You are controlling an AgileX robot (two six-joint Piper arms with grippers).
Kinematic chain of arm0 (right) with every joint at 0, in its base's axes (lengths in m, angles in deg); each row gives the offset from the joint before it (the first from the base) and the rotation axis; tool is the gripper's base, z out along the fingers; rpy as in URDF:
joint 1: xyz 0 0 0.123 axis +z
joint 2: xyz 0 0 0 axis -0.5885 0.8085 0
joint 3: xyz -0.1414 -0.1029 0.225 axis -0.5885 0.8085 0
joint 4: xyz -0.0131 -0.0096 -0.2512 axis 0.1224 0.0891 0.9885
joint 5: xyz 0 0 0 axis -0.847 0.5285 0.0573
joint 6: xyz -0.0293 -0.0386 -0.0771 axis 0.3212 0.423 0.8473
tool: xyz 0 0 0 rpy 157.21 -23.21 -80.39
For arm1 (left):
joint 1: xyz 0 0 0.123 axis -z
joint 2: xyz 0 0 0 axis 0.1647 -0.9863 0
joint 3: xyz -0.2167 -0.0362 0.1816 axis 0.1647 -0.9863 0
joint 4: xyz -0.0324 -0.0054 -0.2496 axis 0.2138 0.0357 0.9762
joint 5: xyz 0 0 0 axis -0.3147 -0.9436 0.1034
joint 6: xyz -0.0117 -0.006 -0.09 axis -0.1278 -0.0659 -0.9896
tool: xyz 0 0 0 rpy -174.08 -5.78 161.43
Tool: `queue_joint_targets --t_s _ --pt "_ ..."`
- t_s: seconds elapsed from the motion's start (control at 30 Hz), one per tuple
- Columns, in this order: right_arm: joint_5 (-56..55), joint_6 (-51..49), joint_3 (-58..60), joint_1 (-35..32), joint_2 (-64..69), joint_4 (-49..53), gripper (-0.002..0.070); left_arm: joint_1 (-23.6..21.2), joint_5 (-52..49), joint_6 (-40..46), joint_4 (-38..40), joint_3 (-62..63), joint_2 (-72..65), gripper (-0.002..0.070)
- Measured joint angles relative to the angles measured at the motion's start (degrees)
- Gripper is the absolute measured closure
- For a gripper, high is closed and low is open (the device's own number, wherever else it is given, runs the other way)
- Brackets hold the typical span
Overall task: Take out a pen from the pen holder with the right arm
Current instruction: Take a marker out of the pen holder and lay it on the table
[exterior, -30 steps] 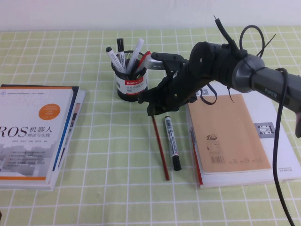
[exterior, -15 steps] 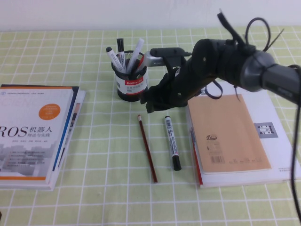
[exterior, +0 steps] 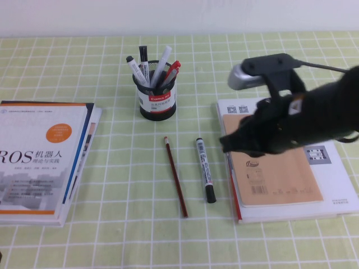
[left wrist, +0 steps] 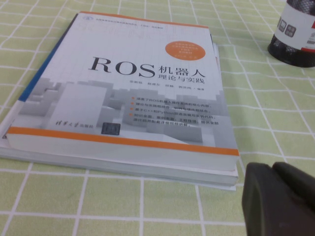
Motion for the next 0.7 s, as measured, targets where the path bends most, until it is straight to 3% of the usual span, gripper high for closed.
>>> queue_joint_targets --t_s 0.43,0.7 --pt "0.48 0.21 17.98 0.00 -25.86 1.23 0.0688 0.00 0.00 0.00 0.00 0.00 0.00 0.0683" --pt "9.79 0.21 23.82 0.00 -37.50 4.39 0.0688 0.00 0.00 0.00 0.00 0.00 0.00 0.0683"
